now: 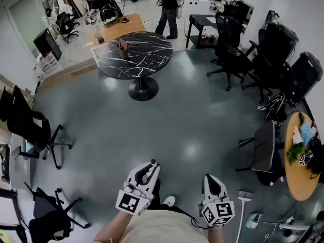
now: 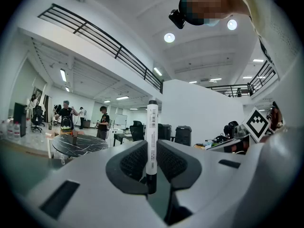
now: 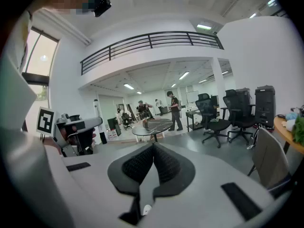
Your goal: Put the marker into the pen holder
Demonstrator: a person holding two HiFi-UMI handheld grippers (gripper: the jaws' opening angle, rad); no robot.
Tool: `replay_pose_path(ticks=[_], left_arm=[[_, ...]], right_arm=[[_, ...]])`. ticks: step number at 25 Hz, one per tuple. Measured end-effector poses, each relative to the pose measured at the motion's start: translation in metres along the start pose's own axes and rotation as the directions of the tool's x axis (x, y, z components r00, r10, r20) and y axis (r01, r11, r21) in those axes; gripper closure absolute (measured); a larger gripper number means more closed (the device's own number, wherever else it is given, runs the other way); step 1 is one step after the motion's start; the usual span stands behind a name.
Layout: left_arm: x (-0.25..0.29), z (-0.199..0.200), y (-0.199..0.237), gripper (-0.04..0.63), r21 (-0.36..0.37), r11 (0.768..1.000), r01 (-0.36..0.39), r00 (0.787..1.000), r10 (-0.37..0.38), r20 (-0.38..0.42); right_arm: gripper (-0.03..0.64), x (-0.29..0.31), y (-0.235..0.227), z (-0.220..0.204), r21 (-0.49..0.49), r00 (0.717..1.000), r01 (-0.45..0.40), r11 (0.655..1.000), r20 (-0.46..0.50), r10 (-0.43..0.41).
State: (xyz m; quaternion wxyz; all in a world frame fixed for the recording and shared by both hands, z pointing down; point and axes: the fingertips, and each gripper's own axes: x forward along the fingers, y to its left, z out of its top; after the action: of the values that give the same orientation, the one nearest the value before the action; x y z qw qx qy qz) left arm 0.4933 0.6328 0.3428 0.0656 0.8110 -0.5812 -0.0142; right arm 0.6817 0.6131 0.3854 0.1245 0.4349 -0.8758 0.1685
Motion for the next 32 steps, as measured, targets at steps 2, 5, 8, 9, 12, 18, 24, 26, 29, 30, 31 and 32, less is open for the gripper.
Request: replay_pose_path(ticks=[2,5,8,9,12,18,24,26,29,30,31,32], left_arm=[[0.021,-0.002,0.028,0.529,-0.009,1.000,-0.006,1.000,0.006,-0.004],[0.055,0.000,0.074,0.529,-0.028,1.000,-0.008,1.000,0.008,-0.006],[0.092,0.019,0.125,0.529,-0.055,0.998,0.002,0.999,0.000,0.040],[0.105,0.027,0.142,0.529,-0.069,0.998,0.008,0.998,-0.003,0.065],[0.139,0.049,0.188,0.529,-0.086,0.996,0.033,0.994,-0.024,0.110],[0.163,0.081,0.278,0.529,-0.079,0.997,0.005,0.987,0.008,0.159],[0.157,0.081,0.357,0.529,-0.075,0.991,-0.114,0.985,0.123,0.119],[0.157,0.074,0.379,0.529,-0.045,0.988,-0.151,0.985,0.154,0.078],[0.165,0.075,0.410,0.529,-0.041,0.976,-0.212,0.974,0.215,0.075],[0.170,0.076,0.420,0.529,-0.039,0.972,-0.232,0.969,0.235,0.077],[0.175,0.077,0.430,0.529,-0.033,0.967,-0.253,0.964,0.255,0.077],[0.182,0.078,0.440,0.529,-0.027,0.961,-0.275,0.958,0.277,0.073]], right_arm=[[0.600,0.030,-0.001,0.007,-0.007,1.000,0.001,1.000,-0.020,-0.002],[0.600,0.081,-0.001,0.024,-0.018,0.999,0.010,1.000,-0.040,-0.011],[0.600,0.139,0.005,0.056,-0.043,0.999,0.014,0.999,-0.040,-0.015],[0.600,0.159,0.008,0.070,-0.054,0.999,0.011,0.998,-0.034,-0.013],[0.600,0.215,0.020,0.111,-0.085,1.000,0.010,0.996,-0.002,-0.010],[0.600,0.306,0.056,0.156,-0.070,0.999,-0.038,0.997,0.036,0.041],[0.600,0.386,0.090,0.175,-0.091,0.990,-0.143,0.986,-0.008,0.143],[0.600,0.411,0.098,0.180,-0.102,0.983,-0.183,0.978,-0.023,0.182],[0.600,0.450,0.106,0.190,-0.118,0.970,-0.243,0.963,-0.039,0.240],[0.600,0.465,0.107,0.193,-0.118,0.965,-0.262,0.958,-0.045,0.258],[0.600,0.480,0.108,0.196,-0.116,0.959,-0.282,0.952,-0.051,0.278],[0.600,0.496,0.108,0.199,-0.113,0.953,-0.302,0.946,-0.059,0.297]])
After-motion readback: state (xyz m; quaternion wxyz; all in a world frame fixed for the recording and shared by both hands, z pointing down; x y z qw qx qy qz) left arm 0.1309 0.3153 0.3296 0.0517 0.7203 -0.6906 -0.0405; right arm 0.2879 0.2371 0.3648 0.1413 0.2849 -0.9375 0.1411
